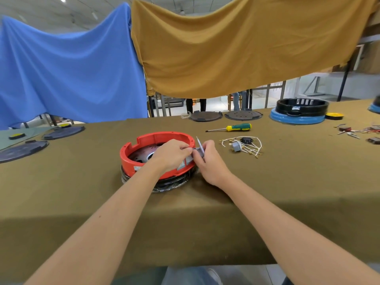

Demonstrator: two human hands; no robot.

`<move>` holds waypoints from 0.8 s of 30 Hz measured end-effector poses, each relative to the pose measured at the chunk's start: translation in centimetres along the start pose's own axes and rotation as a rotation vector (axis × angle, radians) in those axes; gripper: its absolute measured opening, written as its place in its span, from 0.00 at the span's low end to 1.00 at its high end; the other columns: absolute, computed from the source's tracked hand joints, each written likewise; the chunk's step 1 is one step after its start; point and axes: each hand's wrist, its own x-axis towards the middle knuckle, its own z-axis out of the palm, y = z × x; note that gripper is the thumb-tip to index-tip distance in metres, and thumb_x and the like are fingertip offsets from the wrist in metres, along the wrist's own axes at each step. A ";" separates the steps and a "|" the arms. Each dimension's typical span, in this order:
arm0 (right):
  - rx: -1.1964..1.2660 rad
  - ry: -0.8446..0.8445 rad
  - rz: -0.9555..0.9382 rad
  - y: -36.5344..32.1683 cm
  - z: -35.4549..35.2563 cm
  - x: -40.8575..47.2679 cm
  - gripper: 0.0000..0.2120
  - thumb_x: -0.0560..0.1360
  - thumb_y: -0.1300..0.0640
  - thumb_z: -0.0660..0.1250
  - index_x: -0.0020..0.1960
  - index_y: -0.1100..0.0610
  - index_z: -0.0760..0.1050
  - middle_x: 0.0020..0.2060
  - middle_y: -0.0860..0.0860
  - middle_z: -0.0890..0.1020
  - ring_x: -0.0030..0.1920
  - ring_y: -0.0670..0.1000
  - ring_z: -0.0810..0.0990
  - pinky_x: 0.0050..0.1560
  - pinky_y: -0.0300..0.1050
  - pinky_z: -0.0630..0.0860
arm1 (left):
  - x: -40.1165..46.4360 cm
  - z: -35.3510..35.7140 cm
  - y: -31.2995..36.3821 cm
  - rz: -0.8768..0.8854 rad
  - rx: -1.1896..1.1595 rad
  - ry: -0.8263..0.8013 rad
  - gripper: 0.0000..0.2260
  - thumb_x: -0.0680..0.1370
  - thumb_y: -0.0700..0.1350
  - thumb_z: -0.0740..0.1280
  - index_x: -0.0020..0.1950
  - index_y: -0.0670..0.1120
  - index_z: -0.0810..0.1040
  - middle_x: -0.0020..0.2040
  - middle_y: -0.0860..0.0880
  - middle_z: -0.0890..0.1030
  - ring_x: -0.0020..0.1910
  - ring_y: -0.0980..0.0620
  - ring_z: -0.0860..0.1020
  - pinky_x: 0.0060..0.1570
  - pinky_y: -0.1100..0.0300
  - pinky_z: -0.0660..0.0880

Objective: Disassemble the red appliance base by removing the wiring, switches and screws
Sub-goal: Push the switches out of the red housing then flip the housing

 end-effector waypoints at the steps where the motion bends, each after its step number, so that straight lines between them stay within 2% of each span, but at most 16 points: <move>1: 0.050 0.029 0.017 0.0 -0.1 0.0 0.09 0.82 0.49 0.61 0.47 0.50 0.62 0.36 0.47 0.70 0.28 0.40 0.68 0.27 0.31 0.66 | -0.1 0.0 0.0 0.001 0.007 0.003 0.14 0.82 0.48 0.59 0.53 0.43 0.82 0.51 0.43 0.83 0.52 0.43 0.79 0.54 0.45 0.75; 3: 0.164 0.108 0.086 0.2 -0.4 0.2 0.08 0.82 0.50 0.60 0.48 0.52 0.64 0.36 0.48 0.69 0.30 0.42 0.66 0.30 0.35 0.66 | -0.2 0.1 0.0 0.014 0.038 0.017 0.14 0.82 0.49 0.59 0.54 0.44 0.82 0.52 0.45 0.83 0.52 0.45 0.79 0.54 0.47 0.75; 6: 0.345 0.187 0.279 0.5 -0.9 0.6 0.09 0.81 0.49 0.60 0.48 0.54 0.67 0.35 0.51 0.69 0.33 0.49 0.66 0.37 0.46 0.65 | -0.5 0.1 0.0 0.050 0.106 0.040 0.15 0.82 0.51 0.57 0.55 0.45 0.81 0.52 0.48 0.83 0.50 0.48 0.79 0.51 0.51 0.75; 8: 0.423 0.202 0.382 0.7 -1.5 0.7 0.08 0.81 0.50 0.61 0.48 0.54 0.70 0.34 0.50 0.69 0.33 0.49 0.66 0.34 0.45 0.65 | -0.7 0.5 -0.2 0.092 0.203 0.066 0.15 0.82 0.53 0.57 0.55 0.46 0.80 0.51 0.49 0.81 0.49 0.48 0.78 0.46 0.54 0.72; 11: 0.320 0.245 0.374 1.2 -3.6 0.7 0.07 0.80 0.50 0.63 0.48 0.53 0.73 0.35 0.49 0.72 0.34 0.48 0.69 0.34 0.43 0.67 | -1.2 1.3 -0.9 0.184 0.317 0.161 0.14 0.83 0.51 0.56 0.54 0.46 0.77 0.47 0.50 0.75 0.48 0.49 0.75 0.43 0.56 0.66; 13: 0.223 0.351 0.363 1.8 -5.8 1.0 0.06 0.80 0.51 0.65 0.48 0.53 0.76 0.38 0.49 0.76 0.37 0.48 0.72 0.34 0.41 0.68 | -1.2 1.5 -1.5 0.236 0.323 0.215 0.12 0.83 0.51 0.56 0.53 0.47 0.77 0.45 0.52 0.73 0.47 0.50 0.74 0.44 0.54 0.70; 15: 0.140 0.446 0.394 2.5 -8.0 1.5 0.07 0.80 0.52 0.66 0.49 0.55 0.78 0.40 0.49 0.78 0.36 0.46 0.73 0.31 0.40 0.67 | -0.9 1.5 -1.9 0.272 0.311 0.230 0.13 0.82 0.50 0.56 0.56 0.46 0.78 0.47 0.52 0.75 0.49 0.51 0.75 0.48 0.51 0.74; 19: -0.032 0.442 0.401 4.3 -9.8 1.7 0.12 0.78 0.50 0.69 0.54 0.57 0.80 0.46 0.51 0.81 0.44 0.49 0.78 0.43 0.46 0.72 | -0.5 1.5 -2.7 0.374 0.257 0.255 0.15 0.81 0.48 0.60 0.65 0.46 0.78 0.52 0.53 0.77 0.52 0.53 0.74 0.50 0.55 0.74; 20: -0.042 0.460 0.377 4.7 -9.7 1.6 0.12 0.79 0.50 0.67 0.55 0.57 0.80 0.47 0.53 0.81 0.45 0.49 0.79 0.43 0.46 0.72 | -0.5 1.5 -2.9 0.399 0.269 0.270 0.16 0.80 0.47 0.61 0.66 0.46 0.77 0.53 0.52 0.77 0.51 0.53 0.73 0.50 0.56 0.73; 22: -0.022 0.492 0.339 5.0 -9.7 1.4 0.13 0.81 0.51 0.62 0.54 0.59 0.81 0.44 0.52 0.81 0.40 0.46 0.76 0.38 0.44 0.70 | -0.9 1.7 -3.3 0.415 0.375 0.379 0.17 0.78 0.48 0.61 0.65 0.45 0.79 0.52 0.50 0.77 0.49 0.50 0.74 0.49 0.54 0.71; 24: 0.026 0.461 0.339 5.0 -9.8 1.2 0.12 0.82 0.53 0.60 0.56 0.55 0.82 0.38 0.46 0.79 0.36 0.44 0.73 0.34 0.41 0.66 | -1.5 2.3 -3.8 0.323 0.489 0.529 0.16 0.78 0.52 0.59 0.59 0.46 0.80 0.48 0.50 0.77 0.47 0.48 0.74 0.48 0.52 0.67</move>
